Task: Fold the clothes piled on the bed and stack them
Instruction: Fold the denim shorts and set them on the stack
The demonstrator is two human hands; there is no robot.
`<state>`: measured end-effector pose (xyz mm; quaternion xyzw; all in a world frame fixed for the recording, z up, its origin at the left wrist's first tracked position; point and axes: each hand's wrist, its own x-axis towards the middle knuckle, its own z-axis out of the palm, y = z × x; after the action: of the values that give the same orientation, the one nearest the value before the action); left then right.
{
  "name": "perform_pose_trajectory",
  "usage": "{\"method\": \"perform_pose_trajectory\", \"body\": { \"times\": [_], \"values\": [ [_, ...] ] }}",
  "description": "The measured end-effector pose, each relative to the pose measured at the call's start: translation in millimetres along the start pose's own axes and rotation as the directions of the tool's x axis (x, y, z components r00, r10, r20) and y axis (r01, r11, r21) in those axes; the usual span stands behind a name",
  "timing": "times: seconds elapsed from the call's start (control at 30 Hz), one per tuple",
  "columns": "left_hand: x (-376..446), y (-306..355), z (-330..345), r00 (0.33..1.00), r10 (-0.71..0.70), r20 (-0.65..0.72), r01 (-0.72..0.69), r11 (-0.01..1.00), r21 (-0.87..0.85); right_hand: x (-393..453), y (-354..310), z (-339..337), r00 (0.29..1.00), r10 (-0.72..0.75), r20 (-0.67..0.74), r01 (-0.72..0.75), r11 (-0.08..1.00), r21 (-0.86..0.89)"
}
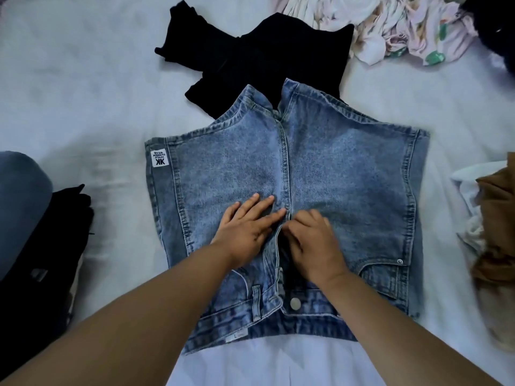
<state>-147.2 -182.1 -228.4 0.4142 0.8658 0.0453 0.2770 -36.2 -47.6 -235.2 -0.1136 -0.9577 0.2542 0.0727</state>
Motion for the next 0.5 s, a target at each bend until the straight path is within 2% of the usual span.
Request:
{"method": "perform_pose_trajectory", "body": {
  "times": [0.07, 0.2, 0.33, 0.43, 0.5],
  "values": [
    [1, 2, 0, 1.0, -0.011, 0.026, 0.011, 1.0, 0.002, -11, 0, -6, 0.996, -0.056, 0.065, 0.053, 0.998, 0.04],
    [1, 8, -5, 0.997, -0.047, 0.057, 0.046, 0.999, 0.023, -51, -9, -20, 0.985, -0.143, 0.097, 0.138, 0.989, 0.061],
    [0, 18, -9, 0.991, -0.102, 0.089, 0.096, 0.993, 0.076, -74, -9, -22, 0.979, -0.16, 0.127, 0.156, 0.987, 0.042],
    [-6, 30, -13, 0.989, -0.129, 0.067, 0.126, 0.991, 0.048, -81, -12, -22, 0.995, -0.038, 0.098, 0.025, 0.992, 0.127],
    [-17, 37, -10, 0.993, -0.118, -0.011, 0.116, 0.987, -0.114, -88, -15, -24, 0.994, 0.076, 0.077, -0.092, 0.968, 0.235]
  ]
}}
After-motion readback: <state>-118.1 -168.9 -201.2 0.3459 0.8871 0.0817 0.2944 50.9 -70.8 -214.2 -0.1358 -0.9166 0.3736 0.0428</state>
